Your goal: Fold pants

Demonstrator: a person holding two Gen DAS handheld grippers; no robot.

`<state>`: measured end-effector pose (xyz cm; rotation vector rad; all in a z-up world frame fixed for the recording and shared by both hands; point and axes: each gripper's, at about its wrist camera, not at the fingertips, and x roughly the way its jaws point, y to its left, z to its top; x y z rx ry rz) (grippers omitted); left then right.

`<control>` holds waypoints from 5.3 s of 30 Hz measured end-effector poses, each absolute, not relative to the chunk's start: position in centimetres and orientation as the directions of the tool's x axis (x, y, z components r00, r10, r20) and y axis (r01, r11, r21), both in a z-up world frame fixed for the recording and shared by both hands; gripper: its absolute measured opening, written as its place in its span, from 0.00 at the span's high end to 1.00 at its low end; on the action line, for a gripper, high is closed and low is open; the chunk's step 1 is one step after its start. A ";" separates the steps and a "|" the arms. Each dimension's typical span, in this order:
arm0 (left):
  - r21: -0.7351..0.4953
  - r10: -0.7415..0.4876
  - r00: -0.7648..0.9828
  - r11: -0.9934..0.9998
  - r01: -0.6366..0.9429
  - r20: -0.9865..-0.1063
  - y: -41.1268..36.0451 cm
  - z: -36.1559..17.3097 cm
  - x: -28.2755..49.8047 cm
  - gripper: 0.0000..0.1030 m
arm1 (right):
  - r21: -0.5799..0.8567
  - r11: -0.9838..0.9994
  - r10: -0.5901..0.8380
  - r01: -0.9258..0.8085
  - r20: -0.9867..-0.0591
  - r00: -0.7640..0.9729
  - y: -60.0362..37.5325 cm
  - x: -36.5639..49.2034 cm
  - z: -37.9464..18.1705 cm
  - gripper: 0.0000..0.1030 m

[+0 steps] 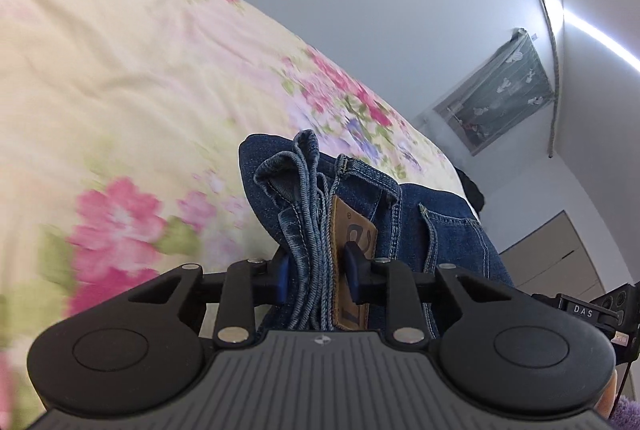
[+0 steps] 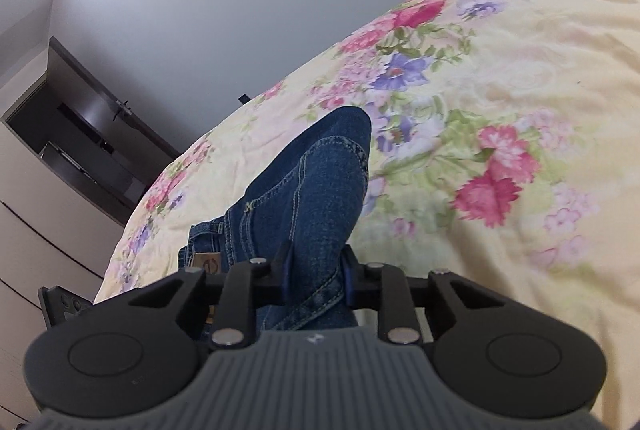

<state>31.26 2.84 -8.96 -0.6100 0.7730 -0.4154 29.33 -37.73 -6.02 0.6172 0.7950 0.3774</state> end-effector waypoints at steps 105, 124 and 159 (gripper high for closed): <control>0.082 0.093 0.788 0.995 -0.053 -0.609 9.1 -2.8 9.4 0.18 | 0.065 0.975 0.211 -0.211 -0.552 0.806 -9.4 6.5 -3.9 0.21; 0.088 0.096 0.779 0.995 -0.053 -0.620 8.9 -2.8 8.9 0.18 | 0.085 0.973 0.224 -0.213 -0.549 0.805 -9.6 5.5 -3.8 0.21; 0.097 0.102 0.779 0.994 -0.054 -0.619 9.0 -2.6 8.9 0.18 | 0.088 0.971 0.233 -0.222 -0.545 0.805 -9.6 5.6 -3.7 0.21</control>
